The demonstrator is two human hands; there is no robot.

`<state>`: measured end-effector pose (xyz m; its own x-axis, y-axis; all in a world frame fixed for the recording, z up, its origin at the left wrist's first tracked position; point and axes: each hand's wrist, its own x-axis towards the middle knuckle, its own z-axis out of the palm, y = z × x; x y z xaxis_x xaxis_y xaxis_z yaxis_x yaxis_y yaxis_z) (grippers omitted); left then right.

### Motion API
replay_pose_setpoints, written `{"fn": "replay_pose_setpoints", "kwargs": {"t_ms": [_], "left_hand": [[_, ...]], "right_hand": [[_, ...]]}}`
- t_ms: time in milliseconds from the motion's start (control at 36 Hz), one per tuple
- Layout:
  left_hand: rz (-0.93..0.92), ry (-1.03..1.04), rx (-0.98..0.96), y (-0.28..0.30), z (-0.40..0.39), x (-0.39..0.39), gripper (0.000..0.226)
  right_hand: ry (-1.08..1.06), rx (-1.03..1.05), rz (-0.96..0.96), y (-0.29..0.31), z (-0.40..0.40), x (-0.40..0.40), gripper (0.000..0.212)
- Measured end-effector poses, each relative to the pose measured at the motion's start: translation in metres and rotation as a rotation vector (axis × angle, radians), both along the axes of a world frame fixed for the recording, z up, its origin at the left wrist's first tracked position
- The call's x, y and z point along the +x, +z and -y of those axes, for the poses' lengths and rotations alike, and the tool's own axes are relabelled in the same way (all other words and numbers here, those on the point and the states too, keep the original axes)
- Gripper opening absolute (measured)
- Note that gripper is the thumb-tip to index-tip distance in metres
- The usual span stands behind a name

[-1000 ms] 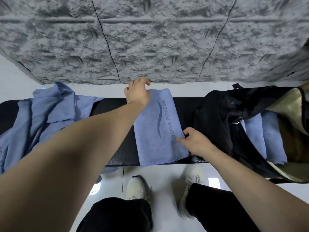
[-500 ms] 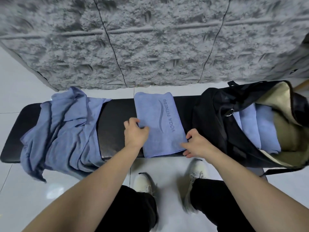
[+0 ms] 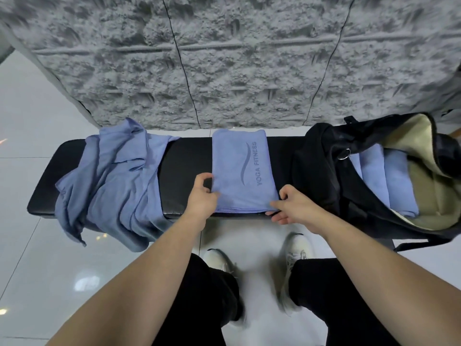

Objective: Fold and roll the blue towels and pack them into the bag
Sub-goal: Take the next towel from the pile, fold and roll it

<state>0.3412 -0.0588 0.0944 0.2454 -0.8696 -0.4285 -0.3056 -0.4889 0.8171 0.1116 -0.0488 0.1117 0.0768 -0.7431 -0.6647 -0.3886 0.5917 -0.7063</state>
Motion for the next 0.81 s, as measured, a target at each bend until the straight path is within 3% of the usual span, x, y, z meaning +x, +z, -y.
{"fn": "replay_pose_setpoints", "kwargs": {"t_ms": [167, 306, 500, 583, 694, 806], "left_hand": [[0.224, -0.16, -0.059, -0.006, -0.006, 0.002, 0.016], [0.384, -0.243, -0.133, -0.007, -0.011, 0.005, 0.02], [0.388, -0.522, -0.287, -0.004, -0.01, 0.004, 0.018], [0.52, -0.708, -0.309, -0.005, -0.011, 0.0, 0.029], [0.727, -0.878, -0.298, -0.006, -0.011, -0.006, 0.039], [0.85, -0.979, -0.296, -0.011, -0.013, -0.007, 0.039]], "right_hand": [[0.066, -0.059, -0.122, -0.008, -0.001, -0.001, 0.025], [0.145, -0.137, -0.247, -0.021, -0.004, -0.008, 0.023], [0.457, -0.583, -0.441, -0.018, -0.01, -0.01, 0.022], [0.661, -0.768, -0.528, -0.021, -0.008, -0.007, 0.027], [0.813, -0.79, -0.645, -0.028, -0.005, -0.001, 0.037], [0.824, -0.746, -0.672, -0.032, 0.001, 0.002, 0.038]]}}
